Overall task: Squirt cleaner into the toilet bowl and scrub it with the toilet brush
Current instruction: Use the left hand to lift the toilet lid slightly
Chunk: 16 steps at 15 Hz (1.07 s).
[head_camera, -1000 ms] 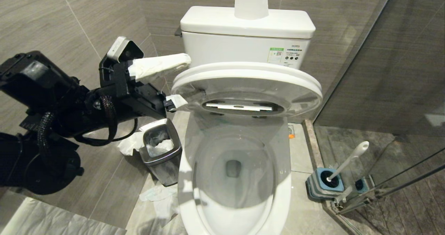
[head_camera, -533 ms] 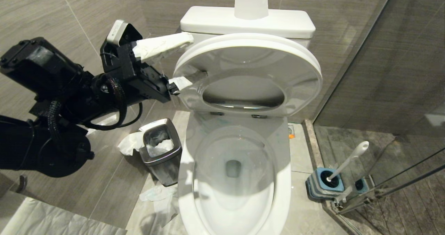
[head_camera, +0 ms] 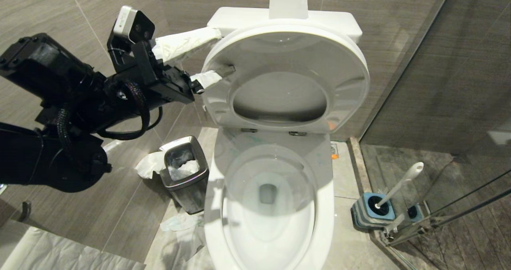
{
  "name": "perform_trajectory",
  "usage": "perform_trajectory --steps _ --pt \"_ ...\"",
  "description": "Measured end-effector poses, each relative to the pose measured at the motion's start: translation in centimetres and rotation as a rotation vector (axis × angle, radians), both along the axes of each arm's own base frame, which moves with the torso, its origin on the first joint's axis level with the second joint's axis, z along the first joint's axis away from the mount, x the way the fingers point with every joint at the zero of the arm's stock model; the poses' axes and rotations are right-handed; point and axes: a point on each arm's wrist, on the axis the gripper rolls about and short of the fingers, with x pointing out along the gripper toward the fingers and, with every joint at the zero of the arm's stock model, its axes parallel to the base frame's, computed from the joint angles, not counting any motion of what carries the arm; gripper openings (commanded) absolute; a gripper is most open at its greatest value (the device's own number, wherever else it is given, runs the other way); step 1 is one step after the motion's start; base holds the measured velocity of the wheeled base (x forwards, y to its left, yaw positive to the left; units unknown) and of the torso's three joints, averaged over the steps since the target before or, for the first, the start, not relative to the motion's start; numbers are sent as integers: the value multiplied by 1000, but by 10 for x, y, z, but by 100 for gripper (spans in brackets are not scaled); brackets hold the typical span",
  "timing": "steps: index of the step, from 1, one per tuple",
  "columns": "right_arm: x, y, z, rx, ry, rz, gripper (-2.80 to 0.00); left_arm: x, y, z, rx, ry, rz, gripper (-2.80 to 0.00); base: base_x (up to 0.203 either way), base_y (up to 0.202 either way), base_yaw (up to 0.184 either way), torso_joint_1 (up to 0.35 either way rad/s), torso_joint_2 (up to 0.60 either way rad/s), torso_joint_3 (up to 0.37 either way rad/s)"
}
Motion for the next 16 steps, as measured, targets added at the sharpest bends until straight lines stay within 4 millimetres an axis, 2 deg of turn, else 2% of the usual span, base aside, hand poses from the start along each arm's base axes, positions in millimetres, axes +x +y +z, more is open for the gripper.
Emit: perform_trajectory --steps 6,10,16 --pt "0 0 0 1 -1 0 -280 11 -2 2 17 -175 63 0 0 0 0 0 0 0" --pt "0 0 0 0 0 0 -280 20 -14 -2 28 -278 81 0 0 0 0 0 0 0" --pt "0 0 0 0 0 0 -280 34 -23 5 3 -339 110 0 0 0 0 0 0 0"
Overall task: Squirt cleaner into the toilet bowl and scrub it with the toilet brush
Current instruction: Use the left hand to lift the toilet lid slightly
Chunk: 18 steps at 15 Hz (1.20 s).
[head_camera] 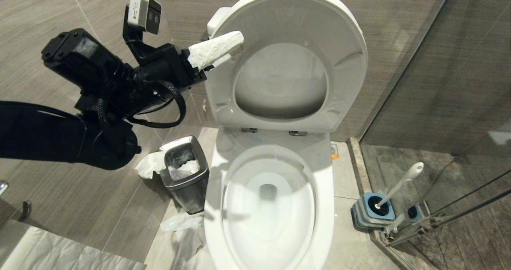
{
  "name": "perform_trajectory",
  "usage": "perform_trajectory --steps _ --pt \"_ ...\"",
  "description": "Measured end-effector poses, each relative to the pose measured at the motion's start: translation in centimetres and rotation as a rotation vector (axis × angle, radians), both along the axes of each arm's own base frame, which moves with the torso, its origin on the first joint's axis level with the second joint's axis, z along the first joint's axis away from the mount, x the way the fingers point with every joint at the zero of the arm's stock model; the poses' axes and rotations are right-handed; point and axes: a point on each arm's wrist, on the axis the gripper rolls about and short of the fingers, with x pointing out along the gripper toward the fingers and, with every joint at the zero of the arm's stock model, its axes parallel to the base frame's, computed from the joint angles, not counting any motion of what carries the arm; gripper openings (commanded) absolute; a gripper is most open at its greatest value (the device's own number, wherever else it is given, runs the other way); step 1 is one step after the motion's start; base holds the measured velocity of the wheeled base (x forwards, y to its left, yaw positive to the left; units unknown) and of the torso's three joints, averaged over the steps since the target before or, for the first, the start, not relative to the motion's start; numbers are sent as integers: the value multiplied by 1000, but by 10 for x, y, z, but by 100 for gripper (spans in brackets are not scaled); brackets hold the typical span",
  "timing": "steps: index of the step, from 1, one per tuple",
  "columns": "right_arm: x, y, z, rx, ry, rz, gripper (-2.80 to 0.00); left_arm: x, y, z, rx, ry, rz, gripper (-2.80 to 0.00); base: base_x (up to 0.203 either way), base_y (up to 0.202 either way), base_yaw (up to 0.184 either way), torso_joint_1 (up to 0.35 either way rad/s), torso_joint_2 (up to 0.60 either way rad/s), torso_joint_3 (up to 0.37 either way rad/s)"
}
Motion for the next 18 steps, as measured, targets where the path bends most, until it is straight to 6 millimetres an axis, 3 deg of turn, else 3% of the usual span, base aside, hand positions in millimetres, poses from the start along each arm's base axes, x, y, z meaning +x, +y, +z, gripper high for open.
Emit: perform_trajectory --steps 18 --pt "0 0 0 0 0 0 -280 72 -21 2 -65 -44 225 0 0 0 0 0 0 0"
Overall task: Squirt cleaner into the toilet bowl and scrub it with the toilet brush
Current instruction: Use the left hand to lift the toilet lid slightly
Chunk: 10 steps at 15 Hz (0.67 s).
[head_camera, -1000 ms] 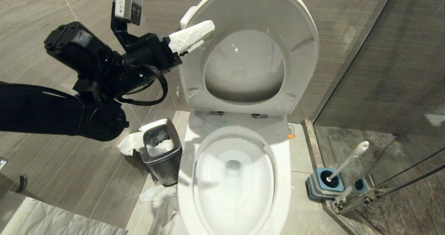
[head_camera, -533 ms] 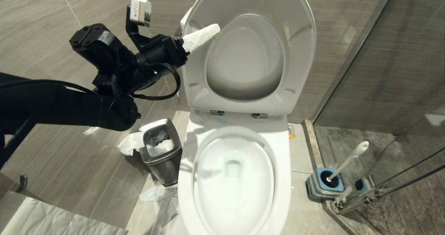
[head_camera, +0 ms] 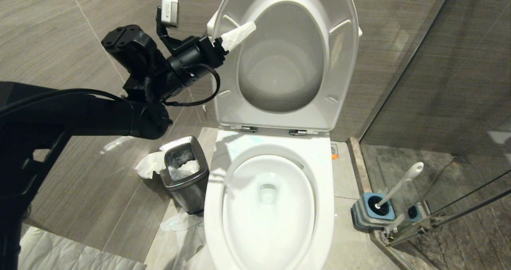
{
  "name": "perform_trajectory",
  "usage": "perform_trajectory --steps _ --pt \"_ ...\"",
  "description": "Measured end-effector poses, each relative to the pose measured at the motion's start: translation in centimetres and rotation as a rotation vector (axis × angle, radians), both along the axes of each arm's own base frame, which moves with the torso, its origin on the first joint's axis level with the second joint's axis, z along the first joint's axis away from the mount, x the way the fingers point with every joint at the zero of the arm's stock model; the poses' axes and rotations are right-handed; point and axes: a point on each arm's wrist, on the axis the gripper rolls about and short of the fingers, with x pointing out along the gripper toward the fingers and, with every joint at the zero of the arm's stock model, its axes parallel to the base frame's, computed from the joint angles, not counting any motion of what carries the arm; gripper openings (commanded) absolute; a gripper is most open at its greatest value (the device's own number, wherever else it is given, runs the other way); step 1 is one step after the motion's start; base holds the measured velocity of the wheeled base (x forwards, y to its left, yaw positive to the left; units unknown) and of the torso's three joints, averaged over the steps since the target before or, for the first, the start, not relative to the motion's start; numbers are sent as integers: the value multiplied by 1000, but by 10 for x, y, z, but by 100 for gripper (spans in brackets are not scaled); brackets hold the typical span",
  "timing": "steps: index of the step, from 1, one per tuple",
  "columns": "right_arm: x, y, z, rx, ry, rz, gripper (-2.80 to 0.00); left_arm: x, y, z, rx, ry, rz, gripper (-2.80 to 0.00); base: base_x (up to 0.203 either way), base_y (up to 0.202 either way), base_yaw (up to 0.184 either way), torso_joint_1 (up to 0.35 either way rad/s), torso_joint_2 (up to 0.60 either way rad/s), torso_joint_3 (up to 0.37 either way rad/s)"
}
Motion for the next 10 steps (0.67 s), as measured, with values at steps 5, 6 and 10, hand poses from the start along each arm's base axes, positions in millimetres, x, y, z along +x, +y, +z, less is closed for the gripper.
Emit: perform_trajectory --steps 5,6,10 --pt "0 0 0 0 0 0 -280 14 -3 -2 -15 -48 89 0 0 0 0 0 0 0" --pt "0 0 0 0 -1 0 -280 17 -4 -4 -5 -60 124 0 0 0 0 0 0 0" --pt "0 0 0 0 0 0 -280 27 -8 -14 25 -71 178 0 0 0 0 0 0 0"
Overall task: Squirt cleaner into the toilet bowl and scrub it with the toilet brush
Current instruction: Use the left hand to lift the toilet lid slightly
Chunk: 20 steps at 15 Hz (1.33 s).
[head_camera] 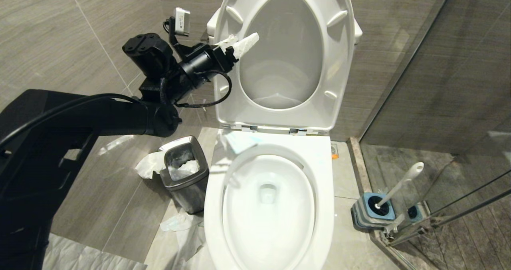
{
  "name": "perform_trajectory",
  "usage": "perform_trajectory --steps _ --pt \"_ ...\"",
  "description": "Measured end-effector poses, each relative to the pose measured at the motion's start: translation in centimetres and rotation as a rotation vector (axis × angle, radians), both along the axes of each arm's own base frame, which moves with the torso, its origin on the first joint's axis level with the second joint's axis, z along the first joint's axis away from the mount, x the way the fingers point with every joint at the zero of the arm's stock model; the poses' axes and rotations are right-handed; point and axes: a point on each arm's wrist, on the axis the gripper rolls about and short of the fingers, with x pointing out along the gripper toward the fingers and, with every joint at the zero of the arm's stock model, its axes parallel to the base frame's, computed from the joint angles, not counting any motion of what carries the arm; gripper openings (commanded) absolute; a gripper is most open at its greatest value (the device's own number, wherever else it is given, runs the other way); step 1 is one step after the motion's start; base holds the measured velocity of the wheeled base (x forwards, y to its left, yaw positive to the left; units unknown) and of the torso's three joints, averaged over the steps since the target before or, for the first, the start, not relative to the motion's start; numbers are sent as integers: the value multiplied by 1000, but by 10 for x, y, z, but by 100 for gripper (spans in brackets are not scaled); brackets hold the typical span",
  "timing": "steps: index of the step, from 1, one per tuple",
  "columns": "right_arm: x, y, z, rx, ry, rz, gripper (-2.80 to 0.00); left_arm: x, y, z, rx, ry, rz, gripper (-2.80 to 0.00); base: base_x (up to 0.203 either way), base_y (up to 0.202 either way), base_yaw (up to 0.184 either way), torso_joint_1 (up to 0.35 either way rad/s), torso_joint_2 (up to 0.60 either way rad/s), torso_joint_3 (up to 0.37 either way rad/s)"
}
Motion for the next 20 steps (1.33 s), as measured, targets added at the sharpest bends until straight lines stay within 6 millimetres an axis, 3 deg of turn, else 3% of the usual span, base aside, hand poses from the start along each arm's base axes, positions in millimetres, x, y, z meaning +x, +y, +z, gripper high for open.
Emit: perform_trajectory --steps 11,20 --pt "0 0 0 -1 0 0 -280 17 -6 -21 44 -27 156 0 0 0 0 0 0 0" --pt "0 0 0 0 0 1 -280 15 -4 -17 14 -19 188 0 0 0 0 0 0 0"
